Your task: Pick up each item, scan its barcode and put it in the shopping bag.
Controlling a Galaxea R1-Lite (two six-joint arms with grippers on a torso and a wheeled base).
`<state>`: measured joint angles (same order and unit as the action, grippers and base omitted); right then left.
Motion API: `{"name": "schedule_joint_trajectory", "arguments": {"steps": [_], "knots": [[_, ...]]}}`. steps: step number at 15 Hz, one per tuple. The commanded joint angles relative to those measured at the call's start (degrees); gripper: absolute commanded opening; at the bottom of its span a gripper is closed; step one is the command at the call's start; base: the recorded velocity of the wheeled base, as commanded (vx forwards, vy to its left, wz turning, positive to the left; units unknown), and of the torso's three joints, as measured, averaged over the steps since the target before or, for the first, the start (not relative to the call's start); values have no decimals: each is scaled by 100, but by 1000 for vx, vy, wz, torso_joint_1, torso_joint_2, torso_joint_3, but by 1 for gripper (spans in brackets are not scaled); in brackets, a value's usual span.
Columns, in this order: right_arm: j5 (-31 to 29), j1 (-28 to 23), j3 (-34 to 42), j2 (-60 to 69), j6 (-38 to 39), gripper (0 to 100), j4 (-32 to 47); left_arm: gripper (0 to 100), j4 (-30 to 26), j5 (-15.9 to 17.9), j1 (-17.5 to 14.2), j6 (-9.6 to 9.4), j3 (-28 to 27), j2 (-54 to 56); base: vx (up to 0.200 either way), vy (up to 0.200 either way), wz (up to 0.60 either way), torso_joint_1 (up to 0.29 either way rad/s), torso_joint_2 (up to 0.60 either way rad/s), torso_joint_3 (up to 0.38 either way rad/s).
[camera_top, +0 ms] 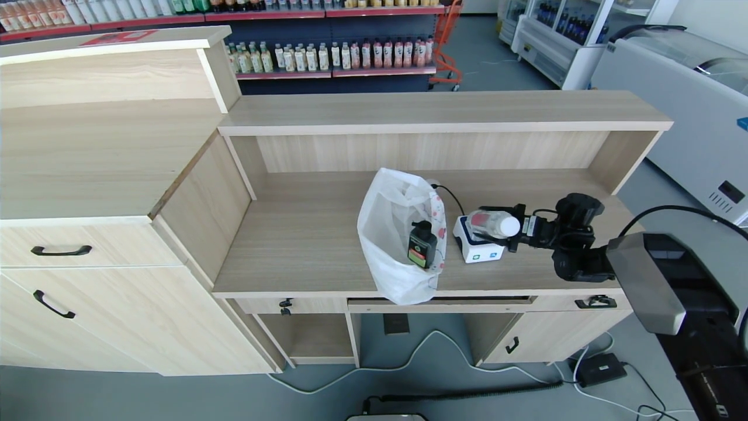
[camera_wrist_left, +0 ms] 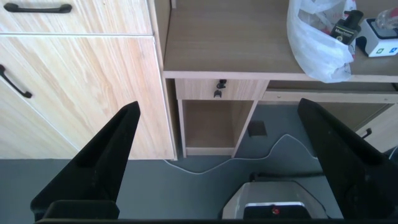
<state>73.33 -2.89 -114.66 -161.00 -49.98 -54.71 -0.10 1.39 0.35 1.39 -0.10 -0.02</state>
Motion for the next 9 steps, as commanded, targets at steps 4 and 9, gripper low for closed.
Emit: {"name": "schedule_joint_trajectory", "arguments": {"steps": [4, 9], "knots": [[-3, -19, 7, -37, 41, 0, 48, 100, 1, 2, 0, 2, 1, 2, 0, 0, 0, 0, 0, 0], [-64, -203, 7, 333, 261, 0, 75, 100, 1, 2, 0, 2, 1, 2, 0, 0, 0, 0, 0, 0]]}}
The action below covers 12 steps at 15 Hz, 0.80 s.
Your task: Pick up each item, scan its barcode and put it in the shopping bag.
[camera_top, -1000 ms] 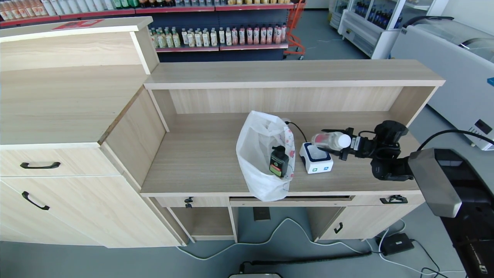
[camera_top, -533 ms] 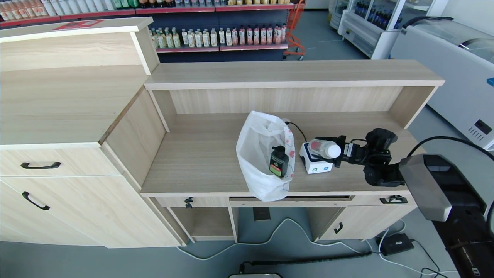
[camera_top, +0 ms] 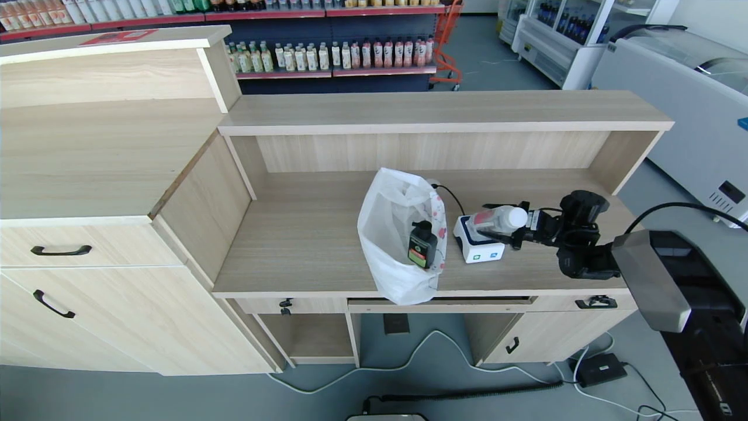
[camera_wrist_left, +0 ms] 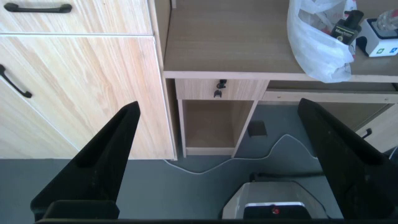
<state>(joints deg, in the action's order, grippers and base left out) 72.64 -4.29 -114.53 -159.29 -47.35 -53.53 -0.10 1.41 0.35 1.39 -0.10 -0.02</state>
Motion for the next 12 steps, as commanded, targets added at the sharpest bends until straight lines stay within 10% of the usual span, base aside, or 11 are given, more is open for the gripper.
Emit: {"name": "schedule_joint_trajectory", "arguments": {"steps": [1, 8, 12], "knots": [[4, -125, -6, 241, 50, 0, -52, 100, 1, -1, 0, 2, 1, 2, 0, 0, 0, 0, 0, 0], [-101, -731, 247, 1269, 375, 0, -123, 100, 1, -1, 0, 2, 1, 2, 0, 0, 0, 0, 0, 0], [-418, -1610, 2945, 3326, 1386, 0, -61, 100, 1, -1, 0, 2, 1, 2, 0, 0, 0, 0, 0, 0]]}}
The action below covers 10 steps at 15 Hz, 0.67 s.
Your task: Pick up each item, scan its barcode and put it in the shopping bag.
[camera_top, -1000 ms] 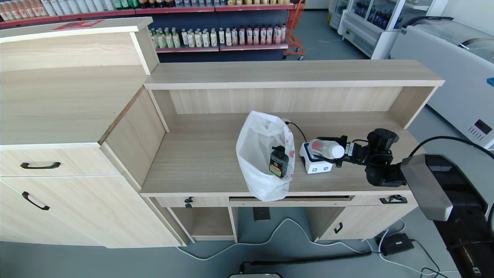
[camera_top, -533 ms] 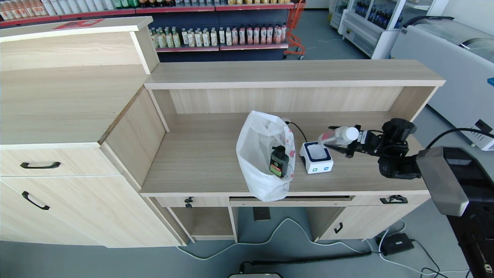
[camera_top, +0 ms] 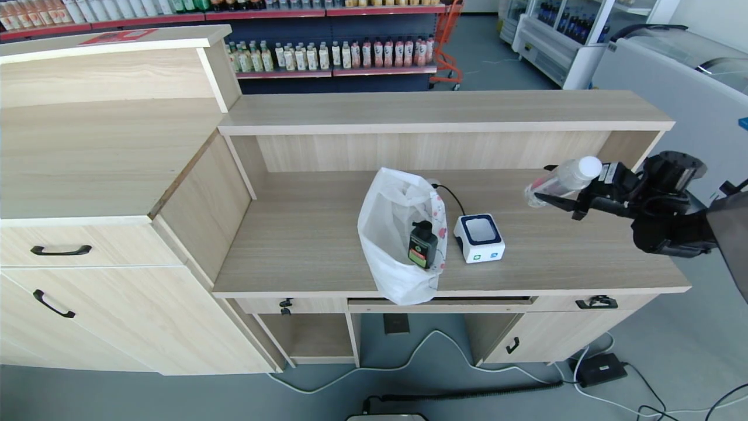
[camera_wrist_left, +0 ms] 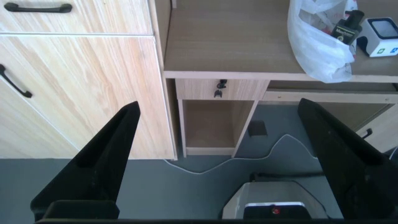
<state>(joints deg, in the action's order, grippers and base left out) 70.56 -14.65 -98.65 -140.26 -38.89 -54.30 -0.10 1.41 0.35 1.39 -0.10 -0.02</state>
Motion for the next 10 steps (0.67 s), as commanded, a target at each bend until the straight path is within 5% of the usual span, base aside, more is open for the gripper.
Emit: {"name": "schedule_joint_trajectory", "arguments": {"steps": [1, 5, 10], "knots": [[-561, -793, 1928, 1915, 1059, 0, 16, 100, 1, -1, 0, 2, 1, 2, 0, 0, 0, 0, 0, 0], [-2354, -1479, 3044, 2847, 2808, 0, -2, 100, 1, -1, 0, 2, 1, 2, 0, 0, 0, 0, 0, 0], [-4208, -1602, 4099, 2987, 2746, 0, -433, 100, 1, -1, 0, 2, 1, 2, 0, 0, 0, 0, 0, 0]]}}
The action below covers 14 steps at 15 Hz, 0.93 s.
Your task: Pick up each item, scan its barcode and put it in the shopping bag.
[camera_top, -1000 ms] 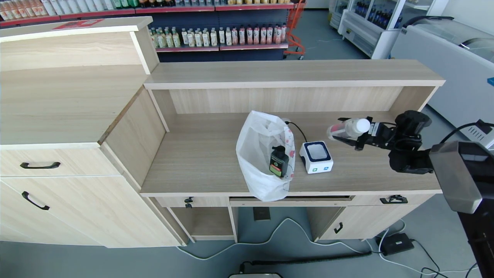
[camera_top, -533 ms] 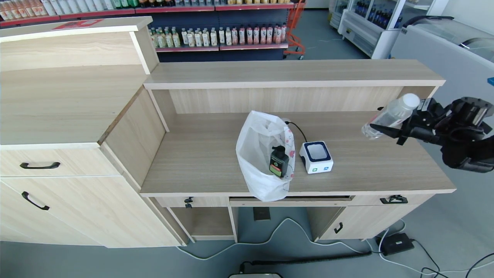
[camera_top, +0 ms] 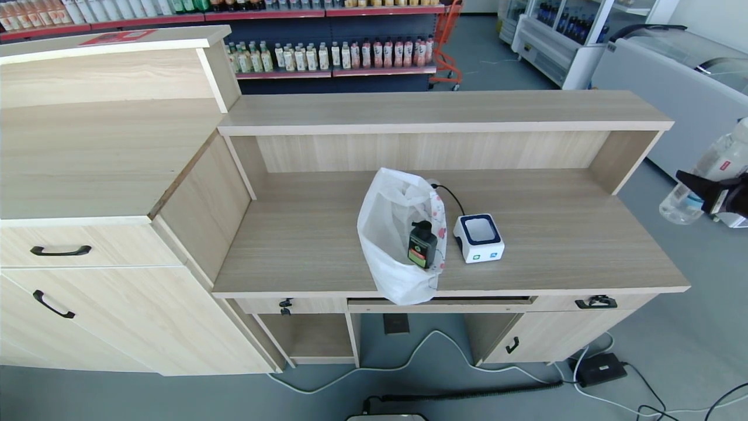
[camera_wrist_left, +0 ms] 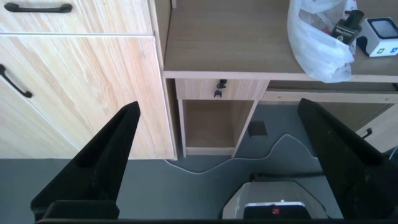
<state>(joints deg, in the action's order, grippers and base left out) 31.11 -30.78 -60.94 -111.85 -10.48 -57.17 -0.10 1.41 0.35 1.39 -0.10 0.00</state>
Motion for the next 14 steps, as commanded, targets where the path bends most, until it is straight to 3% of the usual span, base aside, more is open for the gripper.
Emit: {"name": "schedule_joint_trajectory", "arguments": {"steps": [1, 5, 8, 12, 14], "knots": [[-1037, 72, 408, 146, -164, 0, -347, 100, 1, -1, 0, 2, 1, 0, 0, 0, 0, 0, 0, 0], [-3717, 406, 381, 23, -613, 0, -584, 100, 1, -1, 0, 2, 1, 0, 0, 0, 0, 0, 0, 0], [-3805, 485, 372, -39, -1052, 0, -1314, 100, 1, -1, 0, 2, 1, 0, 0, 0, 0, 0, 0, 0], [-3779, 521, 364, -21, -1377, 0, -1454, 100, 1, -1, 0, 2, 1, 0, 0, 0, 0, 0, 0, 0], [-3357, 521, 328, -39, -1386, 0, -1454, 100, 1, -1, 0, 2, 1, 0, 0, 0, 600, 0, 7, 7]]}}
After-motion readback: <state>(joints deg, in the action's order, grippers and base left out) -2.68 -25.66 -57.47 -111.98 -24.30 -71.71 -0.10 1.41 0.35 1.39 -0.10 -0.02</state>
